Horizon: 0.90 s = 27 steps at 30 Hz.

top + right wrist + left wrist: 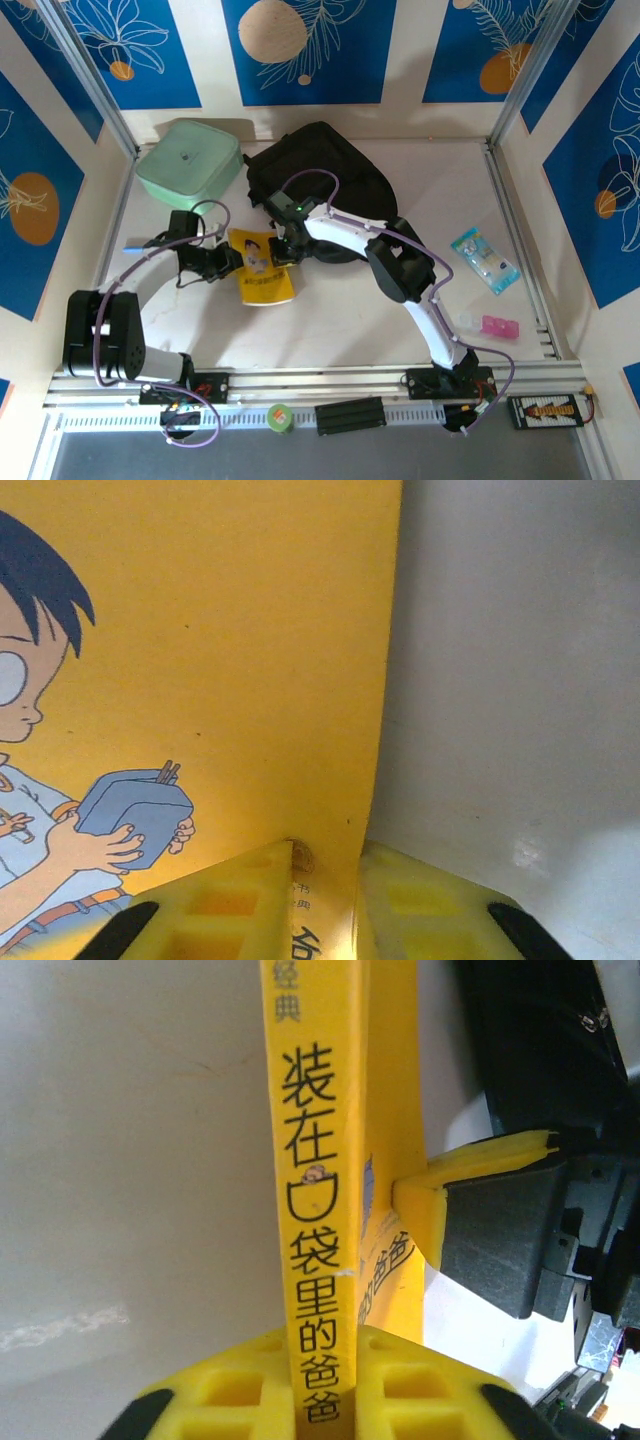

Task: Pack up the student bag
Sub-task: Pick up the book at the center of the table, then pass the book.

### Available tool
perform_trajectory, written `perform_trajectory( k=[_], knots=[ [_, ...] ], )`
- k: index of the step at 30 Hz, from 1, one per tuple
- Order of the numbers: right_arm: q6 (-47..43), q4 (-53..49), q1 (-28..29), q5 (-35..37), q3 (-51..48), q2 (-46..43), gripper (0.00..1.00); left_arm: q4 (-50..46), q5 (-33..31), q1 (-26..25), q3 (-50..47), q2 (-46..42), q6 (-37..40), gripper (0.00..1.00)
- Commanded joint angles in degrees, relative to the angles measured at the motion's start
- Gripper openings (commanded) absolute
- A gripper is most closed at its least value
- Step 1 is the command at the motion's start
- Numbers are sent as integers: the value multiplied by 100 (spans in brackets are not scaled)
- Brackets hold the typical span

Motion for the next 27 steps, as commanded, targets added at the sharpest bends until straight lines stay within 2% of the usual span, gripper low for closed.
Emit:
perform_trajectory(
  k=[1, 3, 5, 9, 13, 17, 19, 22, 25, 27],
  knots=[
    [-15, -291, 122, 280, 133, -200, 25, 11, -52, -100, 364, -272, 85, 6],
    [-6, -292, 109, 333, 241, -582, 30, -14, -183, -102, 509, -456, 14, 0],
    [-87, -176, 92, 352, 254, -982, 34, -87, -397, -104, 691, -635, -85, 0],
    [-101, 204, 12, 576, -94, -1885, 46, -905, -1204, -104, 1527, -795, -513, 0],
    [163, 813, -247, 557, -939, -2799, 58, -839, -1128, -112, 1988, -841, -997, 0],
    [303, 1907, -646, 77, -2207, -3754, 70, 225, -706, -244, 2130, -840, -1795, 0],
    [351, 2361, -867, -159, -2753, -4122, 76, 753, -768, -448, 2275, -769, -2105, 0],
    [714, 2756, -1337, -706, -3328, -4499, 79, 1681, -873, -757, 2495, -528, -2683, 0],
    [1258, 3370, -1797, -1350, -3901, -4853, 83, 2798, -897, -1059, 2608, -136, -3336, 0],
    [1638, 4017, -2067, -1715, -4361, -5122, 88, 3151, -1025, -1282, 2777, 144, -3569, 0]
  ],
)
